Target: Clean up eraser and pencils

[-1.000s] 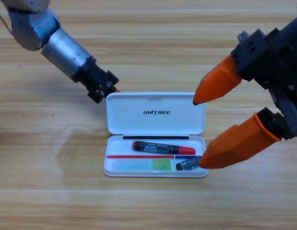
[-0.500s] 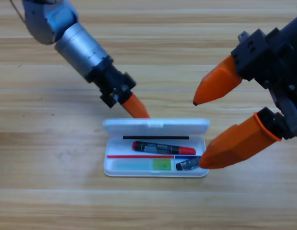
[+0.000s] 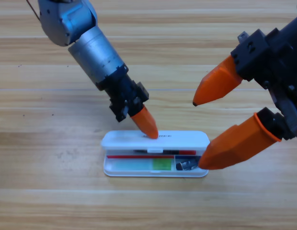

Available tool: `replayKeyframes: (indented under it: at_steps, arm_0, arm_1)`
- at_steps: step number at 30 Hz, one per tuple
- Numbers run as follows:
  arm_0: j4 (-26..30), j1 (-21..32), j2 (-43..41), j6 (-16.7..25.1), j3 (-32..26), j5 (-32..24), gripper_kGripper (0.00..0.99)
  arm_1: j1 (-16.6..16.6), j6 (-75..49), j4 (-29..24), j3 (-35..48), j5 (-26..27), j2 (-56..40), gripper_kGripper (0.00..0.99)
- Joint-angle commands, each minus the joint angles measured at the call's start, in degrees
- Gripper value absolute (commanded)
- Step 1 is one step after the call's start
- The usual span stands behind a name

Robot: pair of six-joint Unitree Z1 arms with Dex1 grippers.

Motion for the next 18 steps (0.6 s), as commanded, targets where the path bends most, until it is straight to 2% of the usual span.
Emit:
replayKeyframes:
  at_steps: [1,11,18]
  arm_0:
    - [-0.44,-2.65,0.22,-0.23,2.63,2.74,0.000]
    - [-5.80,-3.88,-1.54,-1.28,9.31,6.52,0.000]
    - [-13.89,-5.02,-2.15,-2.51,17.04,10.83,0.000]
  arm_1:
    - [0.97,0.81,-0.82,0.19,1.51,3.30,0.990]
    - [0.97,0.81,-0.82,0.19,2.04,3.82,0.990]
    - [0.97,0.81,-0.82,0.19,2.04,3.91,0.989]
